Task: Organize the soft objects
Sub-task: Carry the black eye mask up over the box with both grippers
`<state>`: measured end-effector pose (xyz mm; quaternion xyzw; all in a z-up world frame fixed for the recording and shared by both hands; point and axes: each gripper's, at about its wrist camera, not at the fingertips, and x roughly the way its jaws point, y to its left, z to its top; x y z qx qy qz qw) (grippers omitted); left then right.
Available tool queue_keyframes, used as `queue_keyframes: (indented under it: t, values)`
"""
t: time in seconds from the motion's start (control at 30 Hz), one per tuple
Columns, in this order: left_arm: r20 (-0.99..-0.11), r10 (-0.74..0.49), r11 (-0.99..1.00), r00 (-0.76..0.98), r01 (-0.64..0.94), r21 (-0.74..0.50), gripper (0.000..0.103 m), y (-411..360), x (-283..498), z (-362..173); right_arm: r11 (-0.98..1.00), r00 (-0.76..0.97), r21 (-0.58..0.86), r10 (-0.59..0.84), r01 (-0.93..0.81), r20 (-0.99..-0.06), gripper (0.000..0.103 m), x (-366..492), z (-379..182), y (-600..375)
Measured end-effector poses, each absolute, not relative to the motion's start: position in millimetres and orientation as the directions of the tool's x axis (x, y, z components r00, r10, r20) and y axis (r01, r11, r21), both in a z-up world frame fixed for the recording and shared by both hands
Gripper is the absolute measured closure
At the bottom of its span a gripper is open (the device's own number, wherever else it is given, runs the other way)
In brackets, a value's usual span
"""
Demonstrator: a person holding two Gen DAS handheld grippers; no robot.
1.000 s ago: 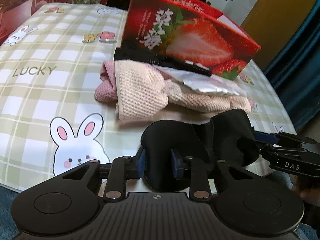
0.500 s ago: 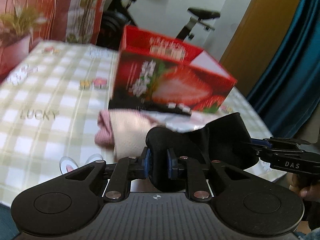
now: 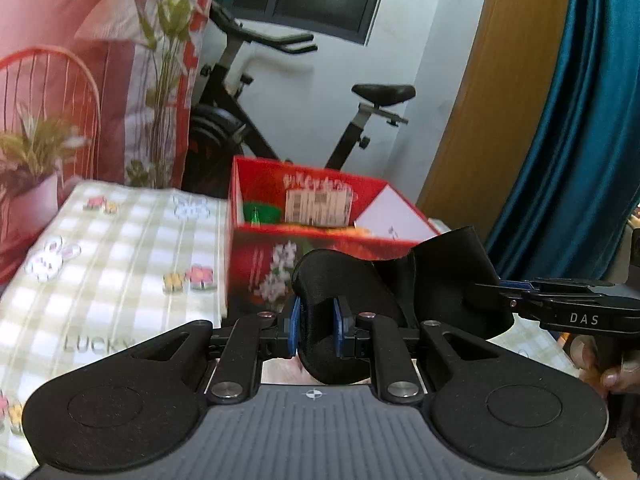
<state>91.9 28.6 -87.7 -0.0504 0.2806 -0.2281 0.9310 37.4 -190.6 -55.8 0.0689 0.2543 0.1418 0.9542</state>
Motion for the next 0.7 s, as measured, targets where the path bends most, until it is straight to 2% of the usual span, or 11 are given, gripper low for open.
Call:
queue_keyframes:
  t: [0.4, 0.7]
  values:
    - [-0.439, -0.426, 0.904, 0.791, 0.393, -0.168, 0.085, 8.6, 152.6, -60.1, 0.969, 0.885, 0.135, 0.244, -0.207, -0.396, 0.080, 102.4, -26.5, -201.9]
    - [-0.506, -0.397, 0.914, 0.766, 0.378, -0.146, 0.085, -19.7, 233.7, -66.5, 0.982, 0.880, 0.123, 0.183, -0.143, -0.438, 0.080, 177.4, -36.9, -220.0]
